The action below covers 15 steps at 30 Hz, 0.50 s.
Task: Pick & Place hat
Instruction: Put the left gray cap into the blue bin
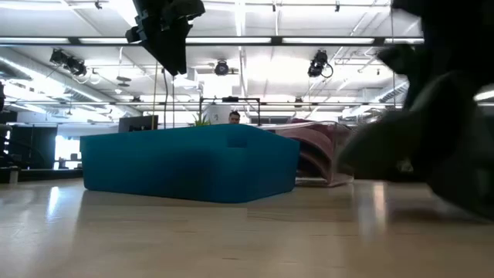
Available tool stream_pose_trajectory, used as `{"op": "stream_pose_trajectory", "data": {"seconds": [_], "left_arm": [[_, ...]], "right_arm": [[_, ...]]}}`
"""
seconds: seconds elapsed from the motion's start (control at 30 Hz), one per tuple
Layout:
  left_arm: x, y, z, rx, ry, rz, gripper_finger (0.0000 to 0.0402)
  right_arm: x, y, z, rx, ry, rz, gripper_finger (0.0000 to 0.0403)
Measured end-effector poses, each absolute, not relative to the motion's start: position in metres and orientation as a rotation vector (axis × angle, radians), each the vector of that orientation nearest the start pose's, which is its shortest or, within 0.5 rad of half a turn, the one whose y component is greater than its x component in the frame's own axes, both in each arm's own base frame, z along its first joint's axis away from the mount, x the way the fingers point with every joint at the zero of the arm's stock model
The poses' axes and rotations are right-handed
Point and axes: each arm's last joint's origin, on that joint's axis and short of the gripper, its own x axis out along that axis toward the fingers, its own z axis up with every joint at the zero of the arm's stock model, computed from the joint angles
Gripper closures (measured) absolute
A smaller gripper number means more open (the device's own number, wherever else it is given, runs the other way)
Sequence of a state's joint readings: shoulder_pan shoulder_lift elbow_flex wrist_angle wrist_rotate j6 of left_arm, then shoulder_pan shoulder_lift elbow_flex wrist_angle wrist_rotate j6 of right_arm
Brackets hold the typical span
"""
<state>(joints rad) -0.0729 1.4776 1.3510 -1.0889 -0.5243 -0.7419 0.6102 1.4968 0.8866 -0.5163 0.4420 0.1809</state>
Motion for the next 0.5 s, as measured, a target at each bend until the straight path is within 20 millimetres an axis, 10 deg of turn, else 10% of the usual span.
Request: {"op": "stream_pose_trajectory", "data": {"seconds": [0.27, 0.5], "left_arm": [[0.276, -0.020, 0.308, -0.211, 0.964, 0.745, 0.0264], [0.270, -0.034, 0.309, -0.168, 0.969, 0.726, 0.0264]], "right_arm": [[0.248, 0.146, 0.236, -1.066, 0.799, 0.197, 0.0396], [0.270, 0.122, 0.250, -1.215, 0.779, 0.239, 0.0396]]}}
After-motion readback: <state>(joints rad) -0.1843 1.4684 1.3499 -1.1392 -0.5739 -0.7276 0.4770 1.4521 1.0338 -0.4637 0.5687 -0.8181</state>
